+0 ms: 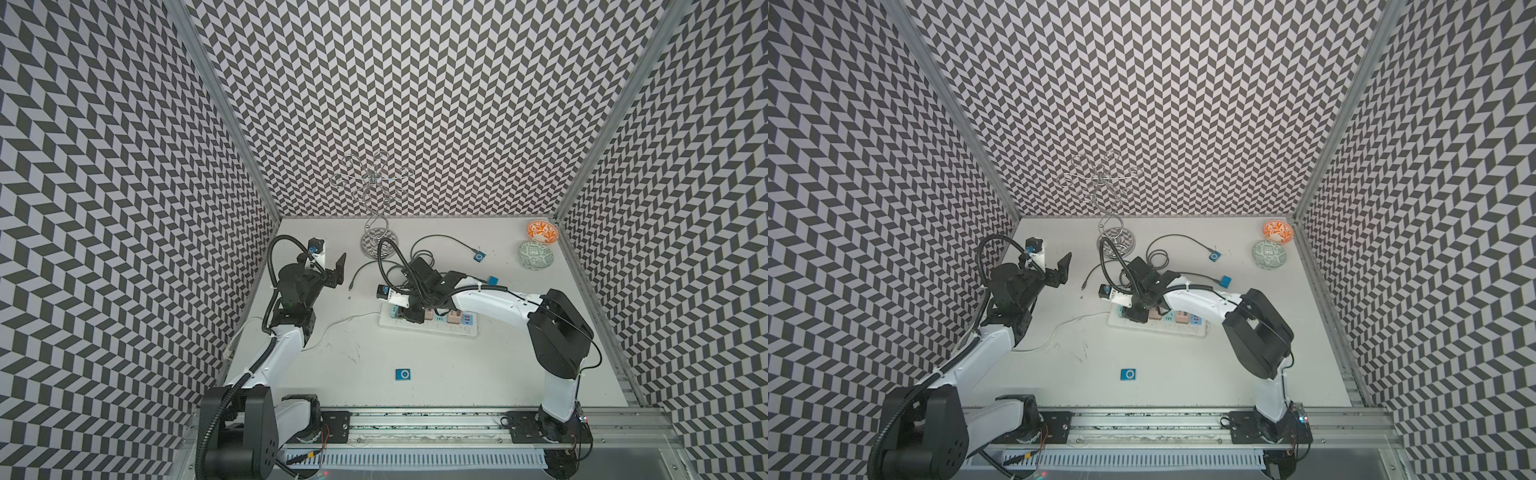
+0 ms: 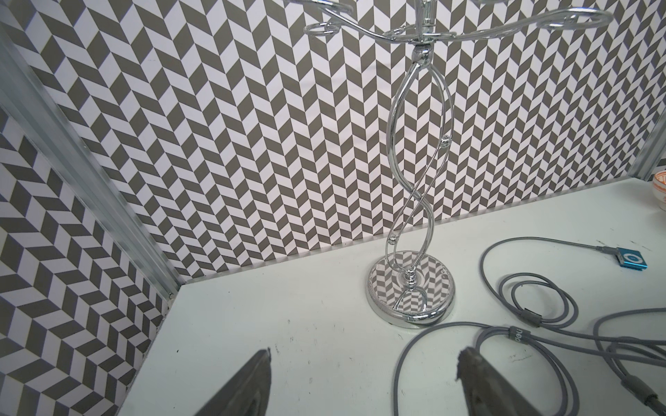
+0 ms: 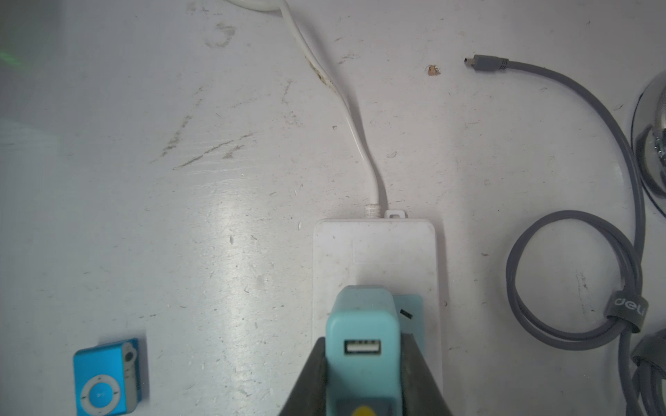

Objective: Charge mp3
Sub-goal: Insert the plug into the socket.

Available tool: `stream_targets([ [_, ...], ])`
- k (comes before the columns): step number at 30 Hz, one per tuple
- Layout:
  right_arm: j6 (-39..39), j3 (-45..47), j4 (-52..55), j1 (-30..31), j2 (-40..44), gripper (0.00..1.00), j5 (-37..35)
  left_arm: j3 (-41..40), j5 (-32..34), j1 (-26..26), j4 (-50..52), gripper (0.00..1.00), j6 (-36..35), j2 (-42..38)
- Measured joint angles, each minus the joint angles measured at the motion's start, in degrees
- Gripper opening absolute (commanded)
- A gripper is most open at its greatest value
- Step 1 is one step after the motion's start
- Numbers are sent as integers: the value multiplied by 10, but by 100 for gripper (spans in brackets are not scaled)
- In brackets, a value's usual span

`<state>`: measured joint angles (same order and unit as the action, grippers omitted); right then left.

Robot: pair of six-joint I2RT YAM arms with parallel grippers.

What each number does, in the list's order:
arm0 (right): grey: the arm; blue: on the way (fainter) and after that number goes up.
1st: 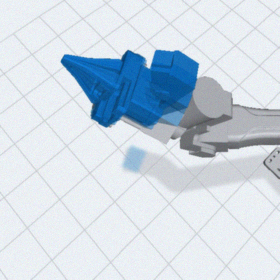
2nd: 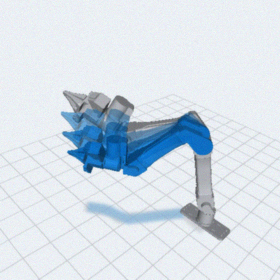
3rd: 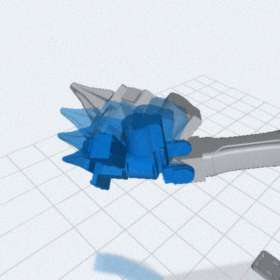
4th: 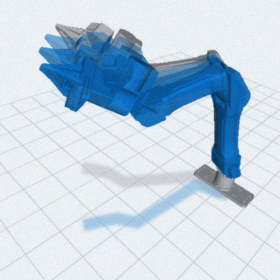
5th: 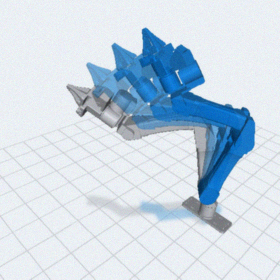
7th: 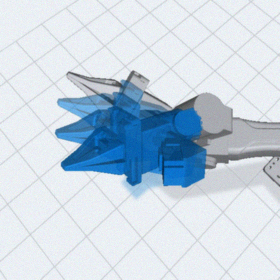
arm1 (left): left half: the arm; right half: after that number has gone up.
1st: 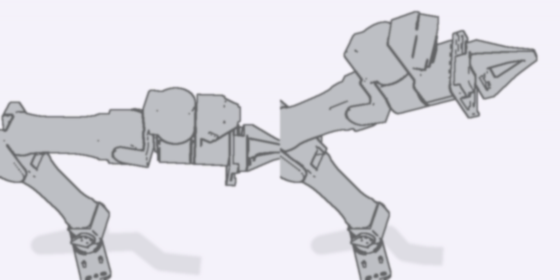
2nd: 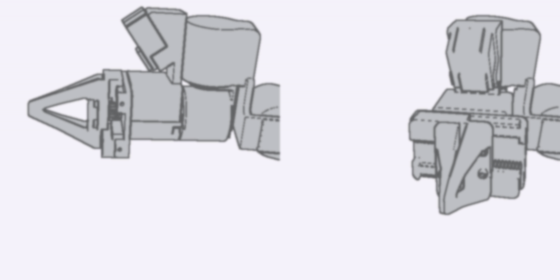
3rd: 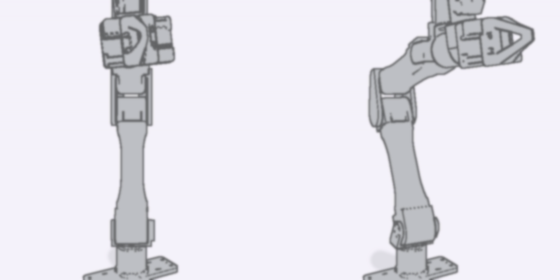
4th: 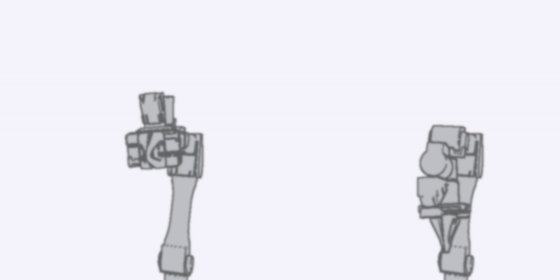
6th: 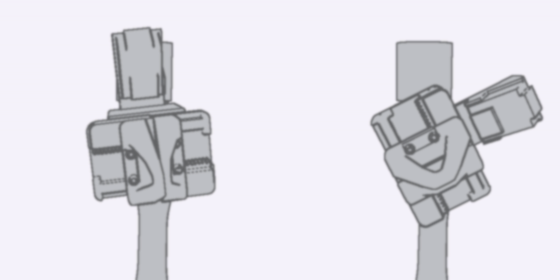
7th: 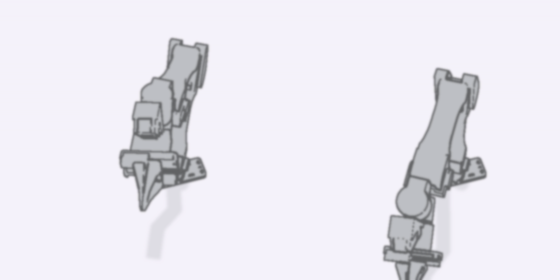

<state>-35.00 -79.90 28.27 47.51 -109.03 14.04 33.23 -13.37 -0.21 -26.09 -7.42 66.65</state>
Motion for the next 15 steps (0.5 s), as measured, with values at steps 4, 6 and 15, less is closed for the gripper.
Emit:
stream_targets([
  [4, -6, 12, -12, -1, 7, 6, -10, 0, 0, 0, 0, 82, 0, 0],
  [6, -6, 15, -13, -3, 10, 5, -15, 0, 0, 0, 0, 82, 0, 0],
  [15, 3, 16, -10, -13, 14, 5, -29, 0, 0, 0, 0, 82, 0, 0],
])
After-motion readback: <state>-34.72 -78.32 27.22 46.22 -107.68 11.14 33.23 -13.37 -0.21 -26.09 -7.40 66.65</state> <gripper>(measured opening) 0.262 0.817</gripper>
